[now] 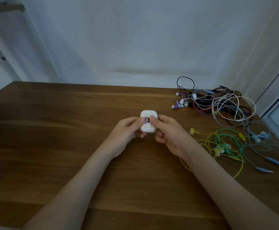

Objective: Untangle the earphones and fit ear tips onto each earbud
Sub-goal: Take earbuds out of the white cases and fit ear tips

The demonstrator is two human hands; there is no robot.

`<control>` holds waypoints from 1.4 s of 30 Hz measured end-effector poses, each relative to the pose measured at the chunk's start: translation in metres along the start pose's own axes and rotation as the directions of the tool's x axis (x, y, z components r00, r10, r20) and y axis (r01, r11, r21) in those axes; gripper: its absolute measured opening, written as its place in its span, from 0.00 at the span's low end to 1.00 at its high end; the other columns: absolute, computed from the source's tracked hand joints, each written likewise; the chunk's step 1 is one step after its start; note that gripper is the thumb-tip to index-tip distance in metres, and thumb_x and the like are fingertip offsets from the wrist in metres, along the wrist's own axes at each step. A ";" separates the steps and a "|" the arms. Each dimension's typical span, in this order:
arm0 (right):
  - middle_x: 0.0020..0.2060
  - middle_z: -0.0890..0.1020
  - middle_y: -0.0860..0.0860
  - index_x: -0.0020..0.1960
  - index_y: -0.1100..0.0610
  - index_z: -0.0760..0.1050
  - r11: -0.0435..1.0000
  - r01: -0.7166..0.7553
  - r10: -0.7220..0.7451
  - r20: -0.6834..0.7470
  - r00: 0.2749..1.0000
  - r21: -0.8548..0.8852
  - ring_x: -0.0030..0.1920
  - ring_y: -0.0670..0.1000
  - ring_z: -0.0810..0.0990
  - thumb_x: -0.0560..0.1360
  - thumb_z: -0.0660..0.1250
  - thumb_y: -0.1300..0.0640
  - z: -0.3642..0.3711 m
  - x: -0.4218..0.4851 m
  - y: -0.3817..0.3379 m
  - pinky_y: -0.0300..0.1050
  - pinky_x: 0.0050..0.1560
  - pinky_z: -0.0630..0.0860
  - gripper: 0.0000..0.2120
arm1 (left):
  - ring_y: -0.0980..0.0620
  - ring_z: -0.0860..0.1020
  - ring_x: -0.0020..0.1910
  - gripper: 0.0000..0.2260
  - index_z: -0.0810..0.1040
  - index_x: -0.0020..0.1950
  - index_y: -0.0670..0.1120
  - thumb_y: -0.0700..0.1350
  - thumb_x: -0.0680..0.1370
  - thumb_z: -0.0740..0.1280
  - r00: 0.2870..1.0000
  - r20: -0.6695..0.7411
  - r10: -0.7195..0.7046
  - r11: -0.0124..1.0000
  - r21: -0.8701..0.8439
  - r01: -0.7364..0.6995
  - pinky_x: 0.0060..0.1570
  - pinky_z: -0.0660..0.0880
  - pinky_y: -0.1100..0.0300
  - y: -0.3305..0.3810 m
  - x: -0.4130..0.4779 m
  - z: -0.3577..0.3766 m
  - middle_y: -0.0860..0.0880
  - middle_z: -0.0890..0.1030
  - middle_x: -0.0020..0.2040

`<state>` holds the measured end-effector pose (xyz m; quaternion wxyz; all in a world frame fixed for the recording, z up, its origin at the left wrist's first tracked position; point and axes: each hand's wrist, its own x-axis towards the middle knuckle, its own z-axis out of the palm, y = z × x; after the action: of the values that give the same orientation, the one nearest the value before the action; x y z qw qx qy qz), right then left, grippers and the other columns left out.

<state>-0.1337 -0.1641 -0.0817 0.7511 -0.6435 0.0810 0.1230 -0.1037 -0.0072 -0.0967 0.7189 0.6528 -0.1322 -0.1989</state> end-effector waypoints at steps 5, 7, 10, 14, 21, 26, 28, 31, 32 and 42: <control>0.35 0.75 0.49 0.58 0.60 0.75 0.991 0.071 -0.073 -0.013 0.997 -0.113 0.27 0.43 0.67 0.78 0.65 0.55 -0.007 0.000 -0.001 0.35 0.25 0.62 0.12 | 0.51 0.78 0.45 0.16 0.79 0.55 0.40 0.50 0.75 0.63 0.999 0.014 0.038 0.996 0.081 -0.039 0.47 0.76 0.59 -0.003 0.002 -0.002 0.45 0.81 0.48; 0.38 0.77 0.49 0.58 0.59 0.75 0.982 0.083 -0.087 -0.015 0.996 -0.168 0.27 0.42 0.68 0.78 0.65 0.55 -0.009 0.000 -0.001 0.35 0.25 0.63 0.11 | 0.51 0.78 0.45 0.14 0.79 0.54 0.41 0.49 0.77 0.62 0.999 0.025 0.038 0.991 0.128 -0.041 0.47 0.76 0.58 -0.004 0.003 -0.002 0.45 0.81 0.48; 0.44 0.79 0.49 0.55 0.54 0.75 0.933 0.098 -0.145 -0.112 0.983 -0.346 0.33 0.41 0.73 0.77 0.67 0.53 -0.009 0.003 0.001 0.35 0.30 0.67 0.09 | 0.51 0.79 0.45 0.06 0.79 0.51 0.44 0.44 0.80 0.63 0.997 -0.041 0.071 0.976 0.209 -0.061 0.51 0.77 0.53 -0.007 0.005 -0.001 0.47 0.80 0.46; 0.41 0.78 0.48 0.49 0.54 0.74 0.854 0.263 -0.381 -0.194 0.904 -0.448 0.39 0.43 0.74 0.70 0.73 0.56 -0.010 0.004 0.006 0.37 0.39 0.71 0.11 | 0.49 0.81 0.50 0.11 0.77 0.54 0.46 0.51 0.76 0.64 0.999 -0.015 0.033 0.998 0.050 -0.032 0.51 0.79 0.55 -0.002 0.002 0.001 0.45 0.80 0.52; 0.41 0.73 0.46 0.46 0.51 0.71 0.689 0.497 -0.533 0.095 0.841 -0.527 0.37 0.38 0.71 0.69 0.75 0.60 -0.006 -0.003 0.009 0.30 0.37 0.68 0.14 | 0.51 0.79 0.44 0.14 0.76 0.54 0.43 0.50 0.72 0.65 0.996 -0.007 -0.093 0.973 -0.212 0.089 0.44 0.78 0.59 0.012 -0.002 -0.001 0.45 0.80 0.49; 0.49 0.74 0.45 0.57 0.50 0.73 0.640 0.519 -0.614 0.029 0.789 -0.566 0.44 0.34 0.71 0.73 0.69 0.50 -0.007 0.000 0.011 0.26 0.43 0.67 0.14 | 0.49 0.79 0.51 0.14 0.75 0.59 0.41 0.43 0.75 0.66 0.991 -0.136 -0.011 0.994 -0.105 -0.004 0.56 0.76 0.53 0.008 -0.001 0.004 0.46 0.80 0.53; 0.52 0.72 0.44 0.61 0.52 0.74 0.548 0.505 -0.657 0.031 0.753 -0.667 0.51 0.31 0.70 0.74 0.70 0.54 -0.006 0.001 0.012 0.23 0.48 0.65 0.17 | 0.49 0.79 0.53 0.16 0.74 0.62 0.41 0.42 0.75 0.67 0.986 -0.165 0.000 0.997 -0.073 -0.012 0.58 0.76 0.52 0.009 -0.002 0.005 0.45 0.80 0.54; 0.51 0.70 0.44 0.64 0.55 0.74 0.461 0.484 -0.675 0.061 0.735 -0.744 0.48 0.35 0.70 0.77 0.66 0.59 0.001 0.000 0.017 0.24 0.48 0.66 0.16 | 0.47 0.79 0.53 0.20 0.74 0.61 0.40 0.45 0.71 0.69 0.982 -0.185 0.027 0.999 -0.021 -0.031 0.57 0.76 0.51 0.008 -0.002 0.004 0.43 0.80 0.55; 0.51 0.70 0.44 0.66 0.55 0.72 0.470 0.471 -0.665 0.051 0.745 -0.747 0.47 0.37 0.70 0.78 0.64 0.59 0.004 0.000 0.018 0.25 0.47 0.67 0.16 | 0.47 0.79 0.53 0.20 0.74 0.60 0.40 0.46 0.70 0.69 0.980 -0.194 0.040 0.999 -0.007 -0.042 0.56 0.76 0.51 0.007 -0.002 0.005 0.42 0.80 0.55; 0.45 0.71 0.44 0.58 0.50 0.63 0.697 0.380 -0.512 -0.050 0.858 -0.607 0.43 0.40 0.72 0.82 0.55 0.55 0.014 0.002 0.024 0.33 0.41 0.69 0.06 | 0.57 0.80 0.48 0.17 0.76 0.53 0.47 0.54 0.68 0.71 0.981 -0.155 0.118 0.960 0.271 -0.072 0.47 0.75 0.64 0.001 -0.002 0.004 0.51 0.82 0.49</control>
<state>-0.1391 -0.1467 -0.1028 0.5133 -0.8495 -0.0387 -0.1156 -0.1073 -0.0093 -0.0953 0.6428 0.7502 -0.1272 -0.0883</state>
